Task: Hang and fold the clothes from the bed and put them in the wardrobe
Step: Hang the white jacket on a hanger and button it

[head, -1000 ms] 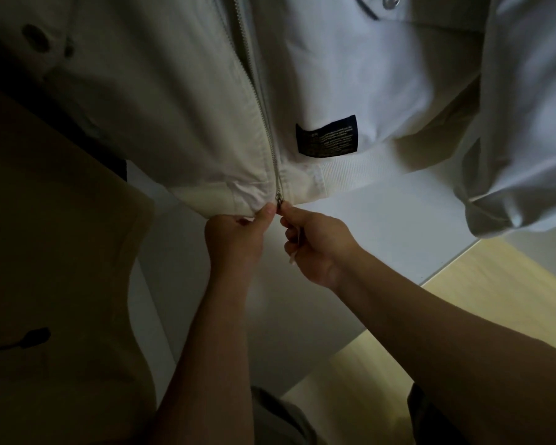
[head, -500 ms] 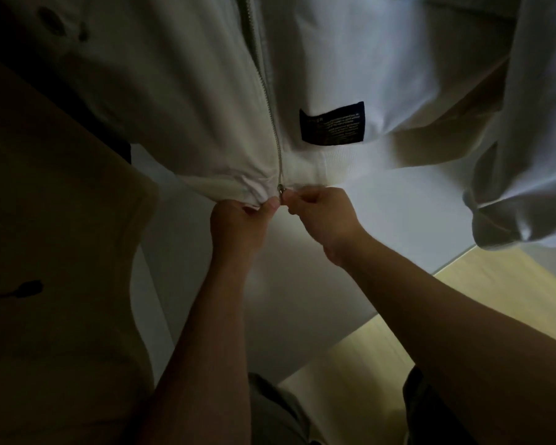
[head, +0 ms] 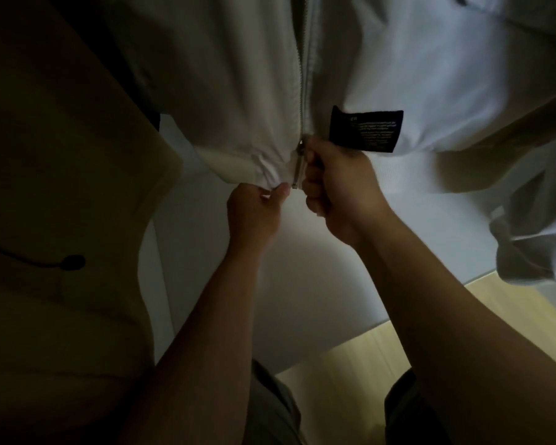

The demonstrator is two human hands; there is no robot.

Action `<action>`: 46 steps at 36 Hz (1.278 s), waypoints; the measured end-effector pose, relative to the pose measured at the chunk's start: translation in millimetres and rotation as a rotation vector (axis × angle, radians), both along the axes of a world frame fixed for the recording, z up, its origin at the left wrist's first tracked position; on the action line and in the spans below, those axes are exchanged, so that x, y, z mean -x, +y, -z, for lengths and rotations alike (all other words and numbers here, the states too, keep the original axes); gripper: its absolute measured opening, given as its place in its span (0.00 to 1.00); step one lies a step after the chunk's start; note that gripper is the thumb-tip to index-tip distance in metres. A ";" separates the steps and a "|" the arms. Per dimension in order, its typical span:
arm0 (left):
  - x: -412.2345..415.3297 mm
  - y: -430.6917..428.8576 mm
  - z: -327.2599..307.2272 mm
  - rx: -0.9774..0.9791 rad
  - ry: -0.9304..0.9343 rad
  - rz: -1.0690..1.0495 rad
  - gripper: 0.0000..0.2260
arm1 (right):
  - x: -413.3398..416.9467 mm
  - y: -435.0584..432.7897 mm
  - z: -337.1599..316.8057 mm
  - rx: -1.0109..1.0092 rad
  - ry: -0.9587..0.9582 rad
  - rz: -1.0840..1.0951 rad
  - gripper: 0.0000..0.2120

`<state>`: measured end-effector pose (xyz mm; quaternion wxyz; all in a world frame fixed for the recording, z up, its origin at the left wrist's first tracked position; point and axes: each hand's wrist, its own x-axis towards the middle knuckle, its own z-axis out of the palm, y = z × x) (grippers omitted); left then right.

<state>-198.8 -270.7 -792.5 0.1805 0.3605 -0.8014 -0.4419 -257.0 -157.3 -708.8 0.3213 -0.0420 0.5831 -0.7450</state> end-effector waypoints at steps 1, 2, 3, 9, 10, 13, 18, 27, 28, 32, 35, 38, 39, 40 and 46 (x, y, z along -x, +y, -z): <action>-0.6 0.0 -0.2 -0.008 0.012 -0.014 0.15 | -1.9 0.1 1.3 -0.012 0.007 0.001 0.17; -1.0 -0.5 -1.0 -0.002 0.016 -0.027 0.15 | -3.6 0.4 2.7 -0.029 0.015 -0.005 0.17; -1.3 -1.2 -1.4 0.010 0.008 -0.041 0.17 | -5.1 1.1 3.7 -0.045 0.023 -0.017 0.16; -4.1 8.8 -8.1 0.277 -0.152 -0.070 0.28 | -4.5 6.6 1.1 -0.100 0.054 -0.039 0.16; -4.6 10.9 -11.1 0.328 -0.079 -0.103 0.25 | -4.7 7.8 0.7 -0.097 0.042 -0.037 0.16; -4.5 16.9 -17.2 0.315 0.198 -0.083 0.16 | -6.5 10.2 -1.8 -0.098 0.014 -0.060 0.16; -2.4 19.8 -21.4 0.336 0.318 -0.057 0.18 | -12.9 13.0 -8.0 -0.141 -0.011 -0.163 0.16; 1.4 19.1 -14.3 0.435 0.384 -0.060 0.15 | -18.6 15.5 -30.2 -0.011 -0.030 -0.165 0.16; 1.6 17.8 -12.2 0.434 0.379 -0.066 0.12 | -20.0 15.9 -33.4 0.003 -0.036 -0.158 0.16; 1.7 16.0 -7.4 0.419 0.362 -0.030 0.07 | -28.2 17.0 -47.0 0.017 -0.039 -0.114 0.16; 3.5 18.4 -9.2 0.427 0.316 -0.007 0.11 | -30.8 19.8 -61.3 0.032 -0.042 -0.084 0.16; 8.2 22.3 -18.0 0.428 0.245 0.000 0.11 | -30.6 22.7 -78.5 0.026 -0.041 -0.076 0.17; 9.7 22.4 -22.4 0.420 0.228 0.007 0.10 | -30.1 23.8 -84.0 0.016 -0.035 -0.070 0.17; 10.9 22.1 -27.0 0.410 0.211 0.006 0.10 | -29.3 24.3 -89.5 0.002 -0.026 -0.066 0.18; 5.1 18.9 -64.3 0.376 0.137 0.022 0.15 | -27.7 22.3 -108.3 -0.164 0.004 -0.095 0.16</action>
